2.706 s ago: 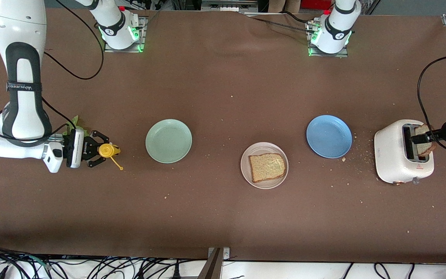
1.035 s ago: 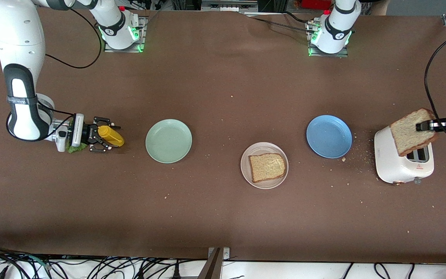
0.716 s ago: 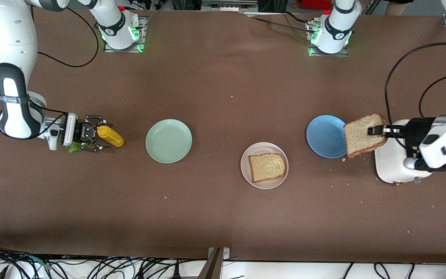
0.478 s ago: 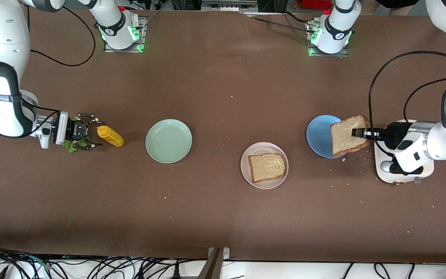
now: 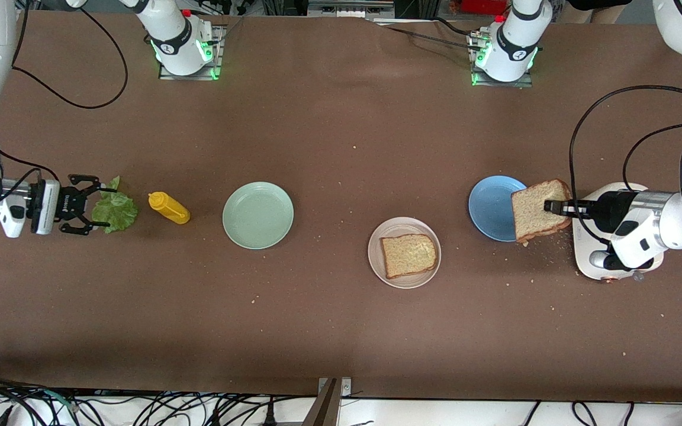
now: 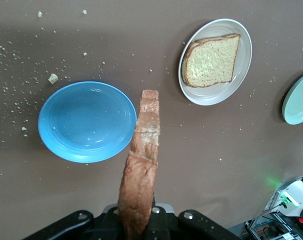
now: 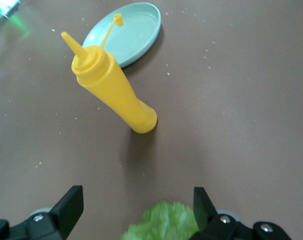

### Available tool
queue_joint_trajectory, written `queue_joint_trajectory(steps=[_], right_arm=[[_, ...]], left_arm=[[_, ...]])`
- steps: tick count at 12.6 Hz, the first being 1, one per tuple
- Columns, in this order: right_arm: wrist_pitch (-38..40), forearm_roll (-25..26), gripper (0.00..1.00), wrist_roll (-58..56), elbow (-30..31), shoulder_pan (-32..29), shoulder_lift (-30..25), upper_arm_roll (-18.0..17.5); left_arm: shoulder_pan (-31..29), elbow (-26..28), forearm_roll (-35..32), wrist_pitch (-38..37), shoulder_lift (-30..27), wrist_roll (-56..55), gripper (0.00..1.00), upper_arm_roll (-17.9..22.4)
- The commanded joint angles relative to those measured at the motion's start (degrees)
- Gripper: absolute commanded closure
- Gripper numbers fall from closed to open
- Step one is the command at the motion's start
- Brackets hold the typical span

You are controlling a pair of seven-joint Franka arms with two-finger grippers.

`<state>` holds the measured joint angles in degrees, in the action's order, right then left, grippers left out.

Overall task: Make sandwich in beige plate with both arms
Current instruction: 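Move the right gripper to the green lettuce leaf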

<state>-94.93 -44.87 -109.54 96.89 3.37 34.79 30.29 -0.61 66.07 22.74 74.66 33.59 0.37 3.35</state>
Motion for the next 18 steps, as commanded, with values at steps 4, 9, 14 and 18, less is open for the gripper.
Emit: queue_joint_trajectory(steps=[4,9,14,18], right_arm=[[1.07,23.45,0.02,40.72,-4.59,4.79,-14.99,0.22],[-1.3,38.6,0.0,73.79,-2.42,11.74,-20.64,-0.14],[-21.13,42.41,0.01,81.85,14.87,14.82,-21.17,-0.32],[-44.59,42.14,0.01,87.28,30.62,14.82,-19.25,-0.32]], left_arm=[[-0.97,-1.21,0.73,1.81,0.6,-1.43,1.0,1.39],[-1.15,-1.21,0.73,1.89,0.6,-1.69,1.0,1.48],[-1.24,-1.21,0.73,1.89,0.6,-1.69,1.0,1.39],[-1.24,-1.21,0.73,1.98,0.6,-1.69,1.0,1.4]])
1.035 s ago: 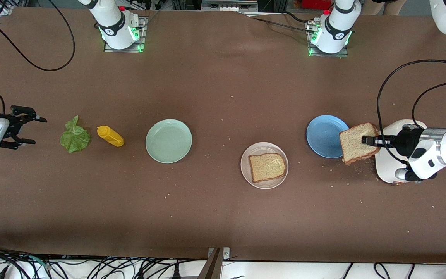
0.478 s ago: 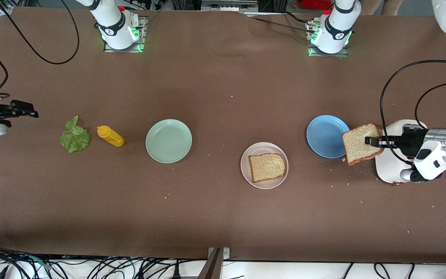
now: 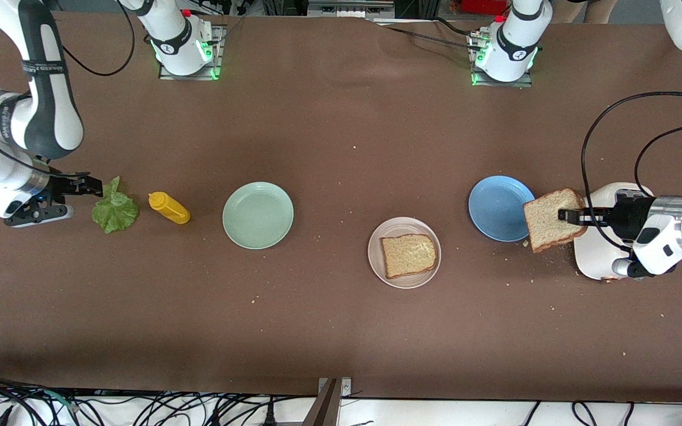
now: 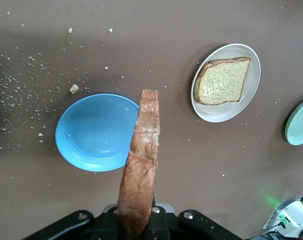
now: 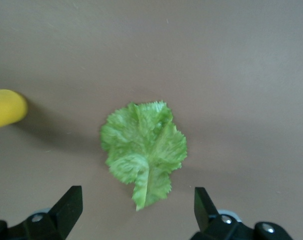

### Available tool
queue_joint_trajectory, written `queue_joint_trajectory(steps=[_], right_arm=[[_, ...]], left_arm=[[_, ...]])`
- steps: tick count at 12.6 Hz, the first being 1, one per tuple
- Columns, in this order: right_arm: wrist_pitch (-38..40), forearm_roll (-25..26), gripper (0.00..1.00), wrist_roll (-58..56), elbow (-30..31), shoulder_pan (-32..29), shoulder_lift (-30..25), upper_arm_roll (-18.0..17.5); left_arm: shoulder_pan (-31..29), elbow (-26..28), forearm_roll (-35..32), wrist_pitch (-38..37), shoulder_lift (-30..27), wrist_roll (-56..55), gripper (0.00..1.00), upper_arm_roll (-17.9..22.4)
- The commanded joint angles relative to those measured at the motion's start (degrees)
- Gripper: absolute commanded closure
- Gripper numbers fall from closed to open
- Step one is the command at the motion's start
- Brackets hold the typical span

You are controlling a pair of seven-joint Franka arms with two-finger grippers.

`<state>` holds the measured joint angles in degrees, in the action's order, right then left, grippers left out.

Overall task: Make sandwich in beige plate with both arms
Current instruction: 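Grasp the lettuce leaf with the right gripper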

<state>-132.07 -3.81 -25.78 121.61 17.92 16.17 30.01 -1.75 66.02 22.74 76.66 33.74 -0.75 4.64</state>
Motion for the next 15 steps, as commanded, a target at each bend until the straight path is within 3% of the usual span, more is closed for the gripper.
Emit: queue_joint_trajectory(steps=[1,4,9,10,11,14,15], right_arm=[[-8.37,1.0,0.01,3.89,5.83,0.18,0.95,-0.04],[-13.02,-0.41,0.01,3.98,5.66,0.18,5.17,-0.22],[-19.45,-9.53,0.01,3.19,3.99,-0.69,11.41,-4.08],[-19.45,-11.38,0.07,3.1,3.12,-0.52,12.81,-4.52],[-19.45,-11.66,0.22,2.32,2.93,-0.52,13.0,-4.96],[-19.02,-11.66,0.92,-0.59,2.23,-0.69,13.09,-4.96],[-18.93,-11.66,1.0,-0.59,1.97,-0.7,13.09,-4.96]], left_arm=[[-0.09,-1.16,0.73,-0.01,0.45,-0.57,1.0,0.11],[-0.09,-1.16,0.73,-0.01,0.45,-0.57,1.0,0.11],[-0.09,-1.16,0.73,-0.01,0.54,-0.57,1.0,0.11],[-0.09,-1.16,0.73,-0.01,0.54,-0.57,1.0,0.2],[-0.09,-1.16,0.73,-0.01,0.54,-0.57,1.0,0.11],[-0.09,-1.07,0.73,-0.01,0.54,-0.57,1.0,0.2],[-0.09,-1.07,0.73,-0.01,0.45,-0.57,1.0,0.2]])
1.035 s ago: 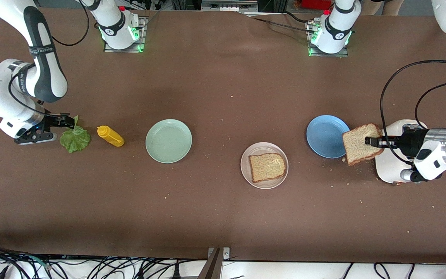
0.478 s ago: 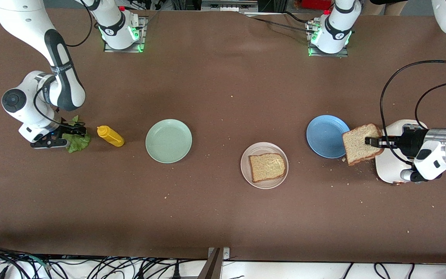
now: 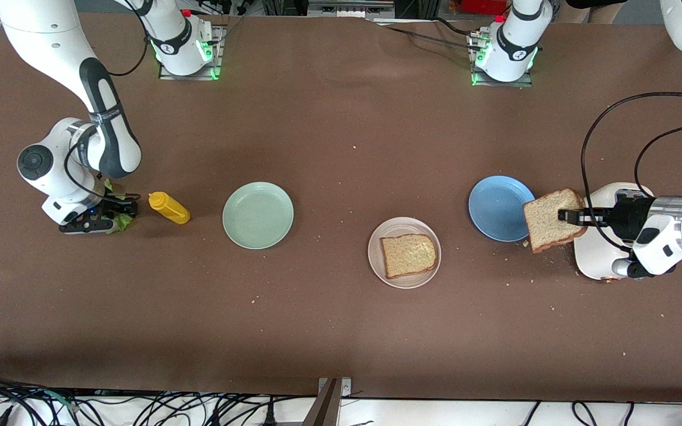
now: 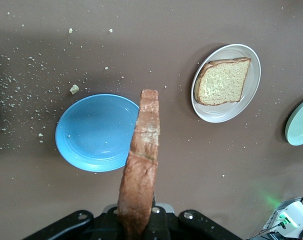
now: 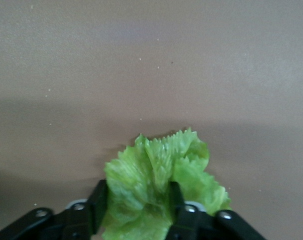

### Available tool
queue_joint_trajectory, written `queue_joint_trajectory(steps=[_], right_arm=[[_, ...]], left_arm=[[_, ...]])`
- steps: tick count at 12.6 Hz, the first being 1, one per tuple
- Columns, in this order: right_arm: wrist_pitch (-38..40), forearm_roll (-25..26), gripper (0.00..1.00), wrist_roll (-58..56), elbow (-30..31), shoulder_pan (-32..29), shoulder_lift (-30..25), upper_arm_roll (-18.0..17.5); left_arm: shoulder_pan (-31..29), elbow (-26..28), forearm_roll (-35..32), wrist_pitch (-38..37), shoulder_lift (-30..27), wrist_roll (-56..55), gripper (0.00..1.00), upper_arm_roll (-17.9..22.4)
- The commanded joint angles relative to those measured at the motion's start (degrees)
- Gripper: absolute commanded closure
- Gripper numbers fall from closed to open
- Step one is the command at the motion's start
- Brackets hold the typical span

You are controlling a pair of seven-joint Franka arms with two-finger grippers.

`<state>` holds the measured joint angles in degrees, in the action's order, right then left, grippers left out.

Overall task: Make sandwich in beige plate with both arms
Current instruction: 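Grasp the lettuce leaf with the right gripper, then carry the lettuce leaf to the beige plate with the right gripper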

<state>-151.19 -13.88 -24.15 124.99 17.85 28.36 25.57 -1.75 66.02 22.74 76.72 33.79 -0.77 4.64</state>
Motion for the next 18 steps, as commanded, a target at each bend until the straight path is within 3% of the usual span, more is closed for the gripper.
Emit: queue_joint_trajectory(steps=[1,6,10,15,18], right_arm=[[0.2,-1.59,1.0,-2.3,-1.51,-0.54,0.91,-0.52],[3.68,-1.5,1.0,-2.39,-4.04,-0.01,0.04,-0.35],[31.77,-0.88,1.0,-1.6,-21.24,-0.01,-1.02,1.06],[55.61,1.75,1.0,7.86,-40.67,0.51,-0.94,0.71],[63.55,1.23,1.0,23.4,-47.46,6.99,-1.02,0.71]], left_arm=[[-0.1,-1.07,0.73,-0.07,0.49,-0.55,1.0,0.11],[-0.1,-1.07,0.73,-0.07,0.49,-0.55,1.0,0.19],[-0.1,-1.07,0.73,-0.07,0.49,-0.55,1.0,0.11],[-0.1,-1.07,0.73,-0.07,0.49,-0.55,1.0,0.11],[-0.1,-1.07,0.73,-0.07,0.49,-0.55,1.0,0.11]])
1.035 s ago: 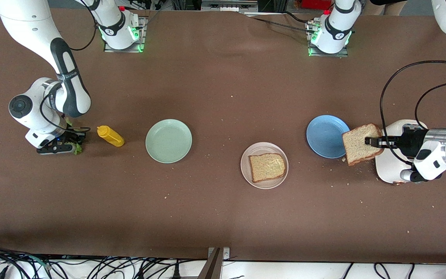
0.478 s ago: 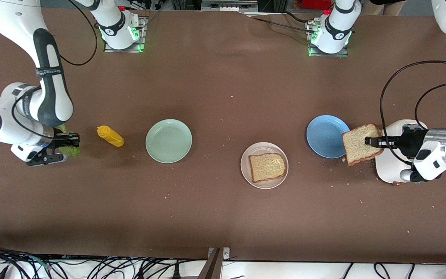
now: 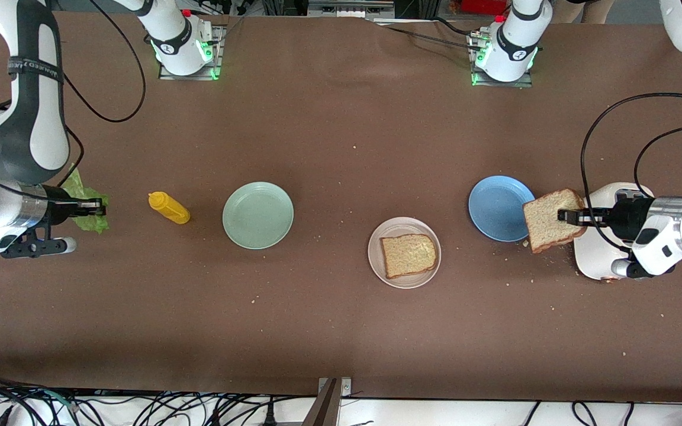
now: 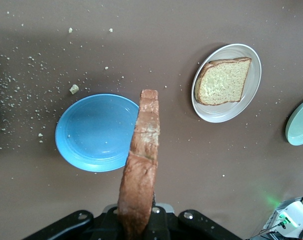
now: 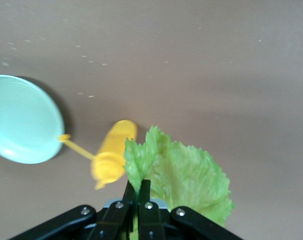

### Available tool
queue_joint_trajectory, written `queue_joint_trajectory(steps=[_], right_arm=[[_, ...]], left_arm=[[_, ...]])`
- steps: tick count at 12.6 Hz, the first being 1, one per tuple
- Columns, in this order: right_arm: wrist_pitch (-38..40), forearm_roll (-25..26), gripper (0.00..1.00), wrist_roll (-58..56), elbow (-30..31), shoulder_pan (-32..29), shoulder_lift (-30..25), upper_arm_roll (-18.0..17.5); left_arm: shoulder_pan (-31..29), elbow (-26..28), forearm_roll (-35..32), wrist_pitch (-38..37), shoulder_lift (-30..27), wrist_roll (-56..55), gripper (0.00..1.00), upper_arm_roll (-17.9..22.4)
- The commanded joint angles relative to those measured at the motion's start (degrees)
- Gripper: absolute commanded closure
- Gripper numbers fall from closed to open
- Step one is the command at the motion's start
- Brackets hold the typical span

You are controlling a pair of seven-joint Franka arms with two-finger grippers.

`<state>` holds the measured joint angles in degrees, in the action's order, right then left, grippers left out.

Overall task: Make sandwich in beige plate with both arms
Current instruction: 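Carry the lettuce leaf to the beige plate with the right gripper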

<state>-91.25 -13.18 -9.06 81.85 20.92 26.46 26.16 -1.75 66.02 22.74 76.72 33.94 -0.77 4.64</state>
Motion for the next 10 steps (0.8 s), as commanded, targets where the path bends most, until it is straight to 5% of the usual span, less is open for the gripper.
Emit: queue_joint_trajectory(steps=[1,6,10], right_arm=[[3.71,0.35,1.0,14.53,-5.55,6.91,0.87,0.12],[-5.04,-4.03,1.0,47.84,-8.46,17.83,3.94,-1.45],[-19.89,-12.12,1.0,72.72,-8.55,17.93,8.24,-7.5]], left_arm=[[-0.1,-1.07,0.73,-0.08,0.34,-0.55,1.0,0.11],[-0.01,-1.07,0.73,-0.08,0.34,-0.55,1.0,0.11],[-0.1,-1.07,0.73,-0.08,0.34,-0.55,1.0,0.11]])
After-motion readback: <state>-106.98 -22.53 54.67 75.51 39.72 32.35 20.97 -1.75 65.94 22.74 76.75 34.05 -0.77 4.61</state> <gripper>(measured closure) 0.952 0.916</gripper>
